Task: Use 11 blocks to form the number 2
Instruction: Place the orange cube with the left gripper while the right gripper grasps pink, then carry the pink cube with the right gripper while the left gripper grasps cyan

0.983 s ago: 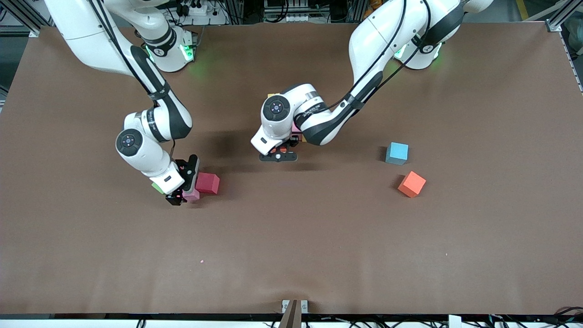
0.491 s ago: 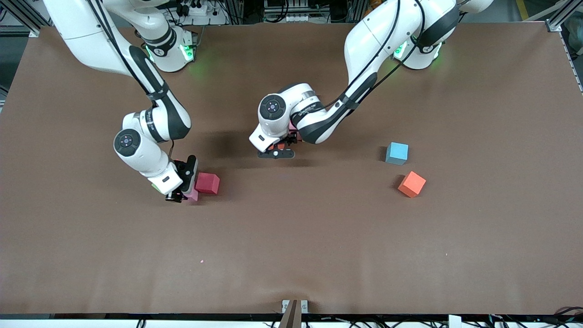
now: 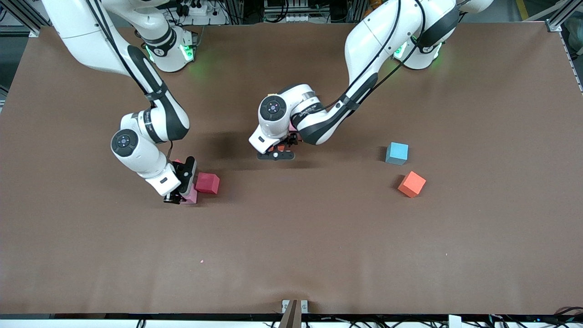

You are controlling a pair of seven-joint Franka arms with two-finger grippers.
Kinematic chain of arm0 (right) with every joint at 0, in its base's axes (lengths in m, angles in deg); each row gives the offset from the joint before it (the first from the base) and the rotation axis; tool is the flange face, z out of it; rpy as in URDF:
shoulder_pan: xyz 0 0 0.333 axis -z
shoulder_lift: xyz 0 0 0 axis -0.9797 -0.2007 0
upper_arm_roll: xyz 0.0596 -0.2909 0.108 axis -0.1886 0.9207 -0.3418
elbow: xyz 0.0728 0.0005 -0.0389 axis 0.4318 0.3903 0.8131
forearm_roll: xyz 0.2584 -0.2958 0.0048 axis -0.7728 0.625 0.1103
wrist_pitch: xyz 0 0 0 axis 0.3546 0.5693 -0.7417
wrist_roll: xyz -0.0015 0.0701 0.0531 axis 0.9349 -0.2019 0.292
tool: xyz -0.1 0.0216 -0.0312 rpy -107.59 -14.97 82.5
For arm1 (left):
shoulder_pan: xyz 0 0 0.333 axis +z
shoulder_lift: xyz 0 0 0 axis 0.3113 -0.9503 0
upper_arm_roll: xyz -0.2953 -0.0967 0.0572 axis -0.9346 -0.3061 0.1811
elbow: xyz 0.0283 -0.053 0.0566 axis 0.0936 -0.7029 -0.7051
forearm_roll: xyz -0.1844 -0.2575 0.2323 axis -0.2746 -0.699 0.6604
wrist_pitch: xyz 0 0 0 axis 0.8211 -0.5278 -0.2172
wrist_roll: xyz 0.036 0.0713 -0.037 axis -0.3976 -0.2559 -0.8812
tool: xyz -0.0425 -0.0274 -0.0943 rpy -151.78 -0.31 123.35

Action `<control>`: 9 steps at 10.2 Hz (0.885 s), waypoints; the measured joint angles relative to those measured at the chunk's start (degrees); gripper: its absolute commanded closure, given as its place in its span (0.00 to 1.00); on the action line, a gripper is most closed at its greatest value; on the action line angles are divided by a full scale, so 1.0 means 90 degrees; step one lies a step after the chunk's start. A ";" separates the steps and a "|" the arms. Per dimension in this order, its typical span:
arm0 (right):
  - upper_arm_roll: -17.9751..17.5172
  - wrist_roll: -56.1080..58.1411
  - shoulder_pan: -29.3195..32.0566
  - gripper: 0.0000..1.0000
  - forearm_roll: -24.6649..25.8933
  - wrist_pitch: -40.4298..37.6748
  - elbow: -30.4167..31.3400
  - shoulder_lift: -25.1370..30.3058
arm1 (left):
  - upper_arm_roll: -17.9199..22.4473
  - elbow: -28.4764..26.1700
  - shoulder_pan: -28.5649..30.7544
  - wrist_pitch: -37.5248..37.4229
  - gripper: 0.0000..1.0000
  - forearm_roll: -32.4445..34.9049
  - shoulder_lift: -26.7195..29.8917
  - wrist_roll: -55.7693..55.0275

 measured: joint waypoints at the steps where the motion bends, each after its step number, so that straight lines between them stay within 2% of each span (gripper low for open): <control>1: -0.0013 0.0000 -0.0001 0.76 0.0000 -0.0152 -0.0088 0.0059 | 0.0000 0.0025 0.0005 0.0000 0.00 0.0000 0.0047 0.0000; 3: -0.0035 -0.0010 -0.0002 0.76 -0.0106 -0.0596 -0.0286 0.0265 | 0.0010 0.0042 0.0061 -0.0004 0.00 0.0000 0.0209 0.0000; 5: -0.0070 -0.0009 -0.0011 0.76 -0.0544 -0.0986 -0.0459 0.0425 | 0.0017 0.0045 0.0165 -0.0051 0.00 0.0000 0.0451 0.0000; 9: -0.0108 -0.0149 -0.0131 0.76 -0.0657 -0.1123 -0.0609 0.0453 | 0.0057 -0.0184 0.0776 -0.0830 0.00 0.0003 0.1333 0.0027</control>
